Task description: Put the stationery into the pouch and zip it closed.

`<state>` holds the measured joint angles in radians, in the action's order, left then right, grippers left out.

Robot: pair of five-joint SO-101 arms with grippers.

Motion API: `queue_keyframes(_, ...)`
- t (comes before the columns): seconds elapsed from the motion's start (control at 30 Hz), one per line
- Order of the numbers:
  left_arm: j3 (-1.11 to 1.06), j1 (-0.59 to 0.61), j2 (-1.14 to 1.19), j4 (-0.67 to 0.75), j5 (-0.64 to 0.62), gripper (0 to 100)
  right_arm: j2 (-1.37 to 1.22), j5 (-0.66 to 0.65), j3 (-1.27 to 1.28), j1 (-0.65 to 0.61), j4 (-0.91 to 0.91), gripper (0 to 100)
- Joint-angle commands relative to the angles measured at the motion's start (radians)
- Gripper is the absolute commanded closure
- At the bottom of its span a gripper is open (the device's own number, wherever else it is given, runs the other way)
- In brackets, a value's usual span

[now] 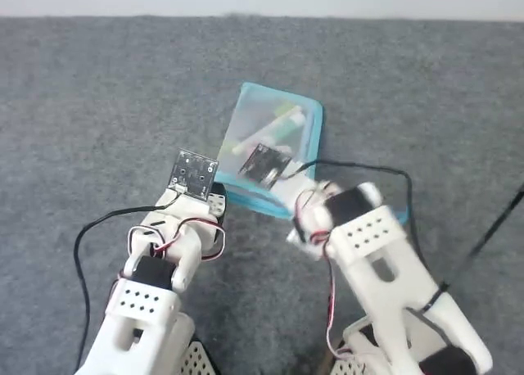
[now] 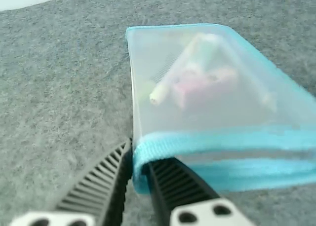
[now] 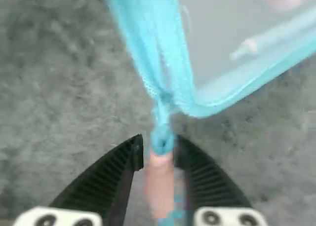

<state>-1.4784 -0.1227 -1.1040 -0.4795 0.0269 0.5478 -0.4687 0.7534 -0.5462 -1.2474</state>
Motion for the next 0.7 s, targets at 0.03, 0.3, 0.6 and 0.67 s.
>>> queue_keyframes(0.03,0.015,0.005,-0.008,0.032,-0.011,99,0.053,0.098,-0.005,-0.036,-0.008,74.2)
queue_keyframes(0.3,0.015,0.005,-0.008,0.034,-0.011,99,0.041,0.101,0.072,0.03,0.047,75.7)
queue_keyframes(0.6,0.012,0.005,-0.008,0.057,-0.012,99,0.041,0.11,0.229,0.176,0.294,80.8)
queue_keyframes(0.67,0.012,0.005,-0.008,0.058,-0.012,99,0.042,0.103,0.287,0.156,0.401,80.8)
